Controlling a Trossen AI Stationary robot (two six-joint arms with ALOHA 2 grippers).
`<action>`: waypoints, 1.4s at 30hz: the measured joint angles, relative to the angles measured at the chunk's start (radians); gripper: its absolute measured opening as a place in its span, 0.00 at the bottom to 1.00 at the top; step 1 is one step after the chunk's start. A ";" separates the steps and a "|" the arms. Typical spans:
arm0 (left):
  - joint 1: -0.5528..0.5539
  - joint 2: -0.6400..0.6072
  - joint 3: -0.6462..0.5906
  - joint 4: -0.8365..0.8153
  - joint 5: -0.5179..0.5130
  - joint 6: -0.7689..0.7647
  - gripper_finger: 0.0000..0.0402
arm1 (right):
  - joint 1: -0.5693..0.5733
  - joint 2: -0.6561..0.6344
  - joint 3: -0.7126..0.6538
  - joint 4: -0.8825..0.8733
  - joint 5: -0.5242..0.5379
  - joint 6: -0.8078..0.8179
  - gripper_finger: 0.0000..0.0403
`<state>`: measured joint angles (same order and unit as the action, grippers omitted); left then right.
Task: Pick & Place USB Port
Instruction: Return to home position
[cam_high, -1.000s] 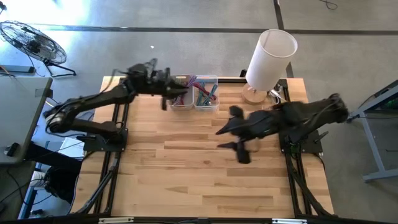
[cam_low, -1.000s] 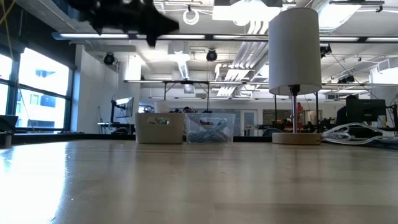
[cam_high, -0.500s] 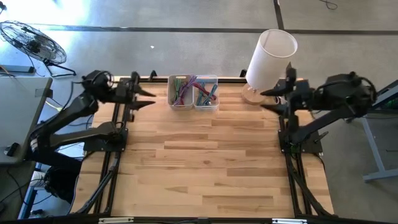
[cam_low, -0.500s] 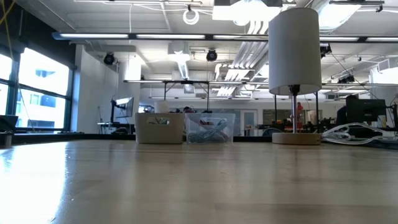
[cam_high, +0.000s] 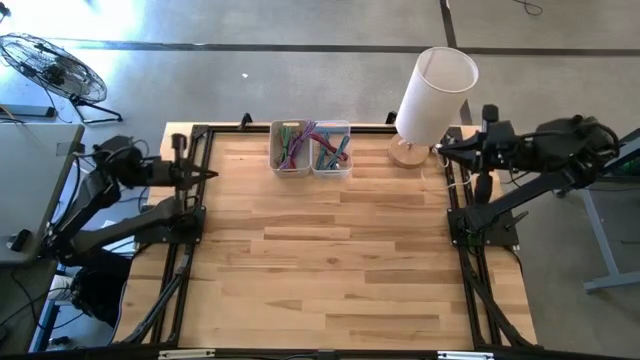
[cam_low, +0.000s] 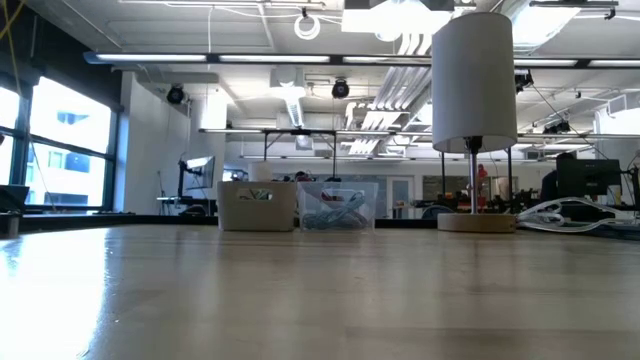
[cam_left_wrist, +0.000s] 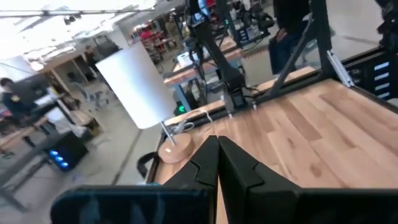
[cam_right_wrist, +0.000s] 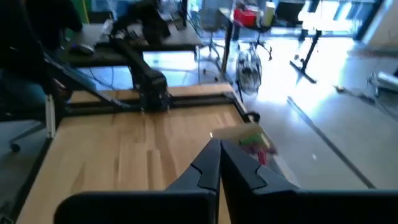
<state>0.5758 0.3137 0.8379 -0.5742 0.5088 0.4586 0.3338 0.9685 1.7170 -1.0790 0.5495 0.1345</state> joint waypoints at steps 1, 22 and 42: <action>0.000 -0.017 0.000 -0.014 -0.012 0.006 0.01 | 0.000 -0.002 -0.001 -0.021 0.005 0.017 0.01; 0.000 -0.273 -0.202 0.038 -0.096 -0.105 0.00 | 0.001 -0.399 -0.592 0.332 0.025 0.084 0.00; 0.000 -0.306 -0.608 0.502 -0.042 -0.357 0.00 | 0.001 -0.758 -1.241 0.866 -0.002 0.062 0.00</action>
<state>0.5756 0.0074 0.2297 -0.0721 0.4663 0.1013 0.3347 0.2106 0.4764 -0.2131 0.5479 0.1968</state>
